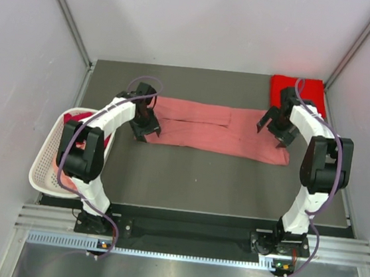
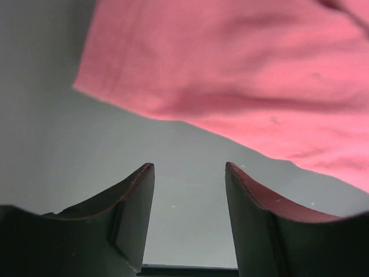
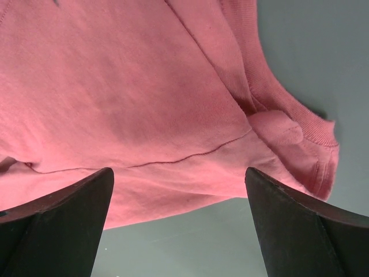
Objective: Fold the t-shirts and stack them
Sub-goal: Fold the tshirt
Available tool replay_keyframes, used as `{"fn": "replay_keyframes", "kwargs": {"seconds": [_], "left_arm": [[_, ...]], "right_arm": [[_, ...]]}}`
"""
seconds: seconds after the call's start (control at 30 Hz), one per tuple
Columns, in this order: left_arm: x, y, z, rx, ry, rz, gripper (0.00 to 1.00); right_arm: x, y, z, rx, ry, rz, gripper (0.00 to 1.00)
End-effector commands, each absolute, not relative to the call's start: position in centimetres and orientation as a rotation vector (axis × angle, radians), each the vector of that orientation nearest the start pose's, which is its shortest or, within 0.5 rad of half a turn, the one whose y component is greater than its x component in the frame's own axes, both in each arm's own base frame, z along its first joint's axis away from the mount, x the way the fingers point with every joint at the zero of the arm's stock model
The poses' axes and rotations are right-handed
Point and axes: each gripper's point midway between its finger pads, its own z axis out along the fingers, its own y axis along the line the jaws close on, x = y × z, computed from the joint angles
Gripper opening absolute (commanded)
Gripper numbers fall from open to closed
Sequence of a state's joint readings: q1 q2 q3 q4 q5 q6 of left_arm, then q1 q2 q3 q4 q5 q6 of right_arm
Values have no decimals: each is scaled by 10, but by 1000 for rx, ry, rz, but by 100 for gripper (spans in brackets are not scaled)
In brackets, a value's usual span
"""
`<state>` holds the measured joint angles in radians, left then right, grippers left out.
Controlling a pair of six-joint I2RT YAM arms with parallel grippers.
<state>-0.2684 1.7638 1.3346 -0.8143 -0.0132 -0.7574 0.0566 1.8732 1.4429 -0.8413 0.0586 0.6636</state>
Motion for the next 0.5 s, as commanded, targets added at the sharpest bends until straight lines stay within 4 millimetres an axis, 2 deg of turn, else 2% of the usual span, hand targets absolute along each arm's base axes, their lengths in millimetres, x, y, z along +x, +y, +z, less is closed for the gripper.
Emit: {"fn": "replay_keyframes", "kwargs": {"seconds": [0.0, 0.13, 0.3, 0.47], "left_arm": [[347, -115, 84, -884, 2682, -229, 57], [352, -100, 81, -887, 2630, -139, 57], [356, -93, 68, -930, 2670, -152, 57], [358, -79, 60, -951, 2658, -60, 58]], "right_arm": [[408, 34, 93, 778, 2618, 77, 96], [411, 38, 94, 766, 2611, 99, 96], [416, 45, 88, 743, 2629, 137, 95], [423, 38, 86, 766, 2615, 61, 95]]}}
